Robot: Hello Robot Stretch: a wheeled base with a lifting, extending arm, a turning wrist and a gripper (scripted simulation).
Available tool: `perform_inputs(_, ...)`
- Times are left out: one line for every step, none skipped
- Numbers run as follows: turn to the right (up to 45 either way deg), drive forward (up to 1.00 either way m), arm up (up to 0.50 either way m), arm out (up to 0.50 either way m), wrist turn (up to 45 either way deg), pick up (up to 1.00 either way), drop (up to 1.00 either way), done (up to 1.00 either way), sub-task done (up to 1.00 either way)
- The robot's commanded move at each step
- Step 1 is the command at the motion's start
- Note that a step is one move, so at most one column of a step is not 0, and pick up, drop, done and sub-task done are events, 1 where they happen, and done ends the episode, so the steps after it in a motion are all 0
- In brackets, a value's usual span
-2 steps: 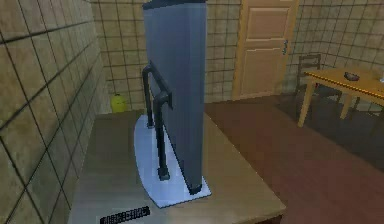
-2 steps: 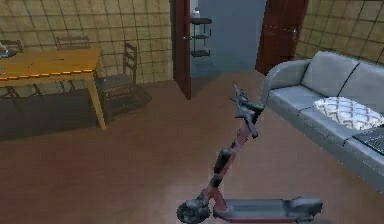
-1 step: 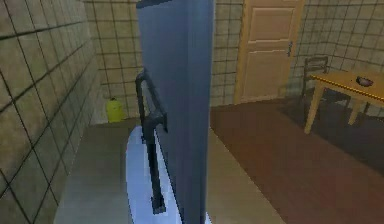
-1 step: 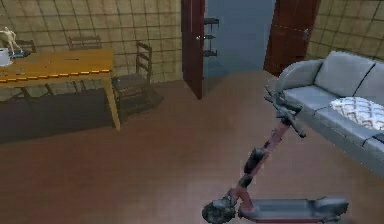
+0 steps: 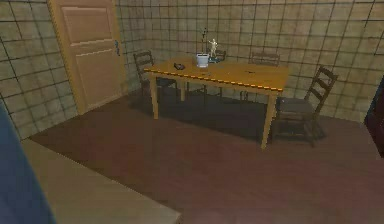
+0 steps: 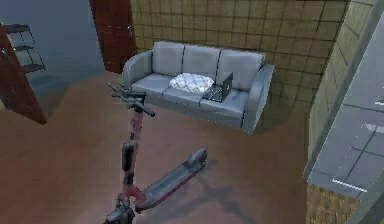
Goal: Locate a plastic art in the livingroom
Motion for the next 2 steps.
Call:
perform_inputs(27.0, 0.0, 0.0, 0.0, 0.0, 0.0, 0.0, 0.0, 0.0)
perform_inputs(0.0, 0.9, 0.0, 0.0, 0.0, 0.0, 0.0, 0.0, 0.0)
